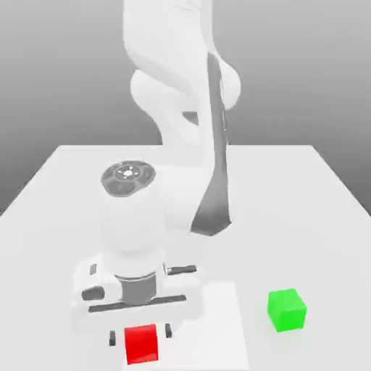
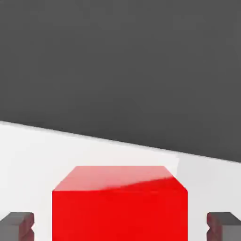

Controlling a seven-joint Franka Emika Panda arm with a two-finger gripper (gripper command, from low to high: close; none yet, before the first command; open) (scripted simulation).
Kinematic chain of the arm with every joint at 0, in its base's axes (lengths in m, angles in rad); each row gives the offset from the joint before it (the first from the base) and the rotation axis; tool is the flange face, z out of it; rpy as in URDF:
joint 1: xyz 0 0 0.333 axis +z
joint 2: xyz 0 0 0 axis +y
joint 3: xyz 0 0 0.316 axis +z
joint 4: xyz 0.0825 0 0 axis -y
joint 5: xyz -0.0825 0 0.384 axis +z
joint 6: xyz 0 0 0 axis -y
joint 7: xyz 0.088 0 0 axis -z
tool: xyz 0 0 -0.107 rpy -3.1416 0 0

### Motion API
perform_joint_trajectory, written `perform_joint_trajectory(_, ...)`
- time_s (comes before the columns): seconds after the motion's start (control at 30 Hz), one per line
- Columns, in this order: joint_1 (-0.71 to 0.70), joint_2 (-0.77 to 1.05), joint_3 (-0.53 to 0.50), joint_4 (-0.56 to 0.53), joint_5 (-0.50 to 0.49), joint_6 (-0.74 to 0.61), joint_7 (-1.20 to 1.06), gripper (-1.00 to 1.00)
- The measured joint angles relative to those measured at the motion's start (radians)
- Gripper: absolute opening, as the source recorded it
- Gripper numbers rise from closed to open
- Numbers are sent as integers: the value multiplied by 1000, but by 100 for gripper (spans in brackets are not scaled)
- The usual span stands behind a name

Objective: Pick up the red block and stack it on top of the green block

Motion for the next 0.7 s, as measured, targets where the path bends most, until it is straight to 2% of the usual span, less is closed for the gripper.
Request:
perform_joint_trajectory(0.13, -1, -1, 0, 0, -2, -1, 1, -100)
perform_joint_trajectory(0.3, 25, -157, -21, -28, -54, -128, 41, -100)
perform_joint_trajectory(0.47, 166, -271, 105, -97, -87, -174, 81, -100)
perform_joint_trajectory(0.57, 349, -340, 199, -146, -111, -192, 112, -100)
perform_joint_trajectory(0.6, 390, -333, 205, -153, -120, -177, 122, -100)
perform_joint_trajectory(0.7, 380, -250, 190, -157, -148, -90, 145, -100)
